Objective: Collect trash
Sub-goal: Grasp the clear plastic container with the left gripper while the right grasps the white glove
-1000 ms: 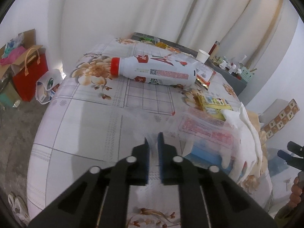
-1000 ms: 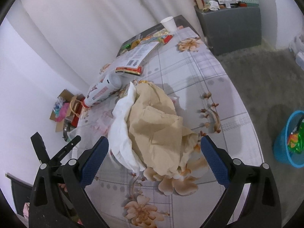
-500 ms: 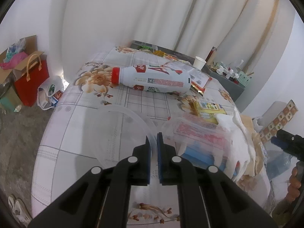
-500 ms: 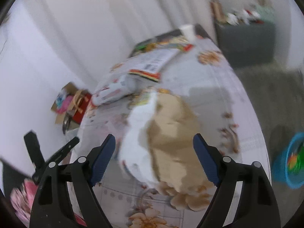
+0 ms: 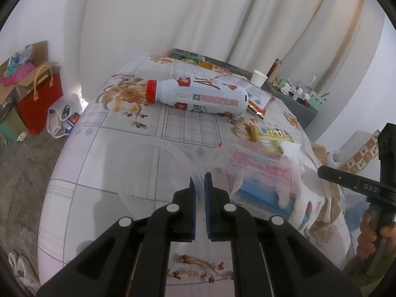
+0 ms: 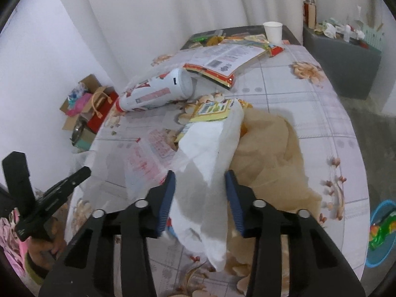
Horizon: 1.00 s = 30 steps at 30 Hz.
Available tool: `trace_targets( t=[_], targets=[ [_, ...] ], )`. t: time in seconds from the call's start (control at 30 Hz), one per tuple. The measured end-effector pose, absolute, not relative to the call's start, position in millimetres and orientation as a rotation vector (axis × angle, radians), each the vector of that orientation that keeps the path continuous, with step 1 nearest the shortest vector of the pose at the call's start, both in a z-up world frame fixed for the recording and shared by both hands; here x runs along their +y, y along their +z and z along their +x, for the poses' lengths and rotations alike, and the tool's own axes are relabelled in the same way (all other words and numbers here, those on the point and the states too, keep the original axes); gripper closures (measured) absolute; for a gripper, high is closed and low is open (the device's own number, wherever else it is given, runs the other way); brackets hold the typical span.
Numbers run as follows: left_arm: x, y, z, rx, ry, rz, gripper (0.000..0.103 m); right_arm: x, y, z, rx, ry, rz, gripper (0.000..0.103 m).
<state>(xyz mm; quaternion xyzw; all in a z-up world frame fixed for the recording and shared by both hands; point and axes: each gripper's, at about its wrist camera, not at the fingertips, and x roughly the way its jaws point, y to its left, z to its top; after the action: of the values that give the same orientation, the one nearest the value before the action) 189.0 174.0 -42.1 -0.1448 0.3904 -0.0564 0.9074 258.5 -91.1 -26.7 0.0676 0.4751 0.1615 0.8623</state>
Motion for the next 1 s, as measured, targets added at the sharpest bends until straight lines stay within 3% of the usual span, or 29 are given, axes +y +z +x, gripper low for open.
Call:
trace_targets(
  t=[0.33,1.0],
  targets=[
    [174.6,-44.1,189.5,0.810,-0.122,-0.308,0.098,-95.7,-29.2,257.2,1.004,0.294,0.167,0.098],
    [176.8,-23.5,176.5,0.739,-0.115,-0.306,0.098,-120.0,43.2,217.4,0.801,0.476,0.373,0.100]
  ],
)
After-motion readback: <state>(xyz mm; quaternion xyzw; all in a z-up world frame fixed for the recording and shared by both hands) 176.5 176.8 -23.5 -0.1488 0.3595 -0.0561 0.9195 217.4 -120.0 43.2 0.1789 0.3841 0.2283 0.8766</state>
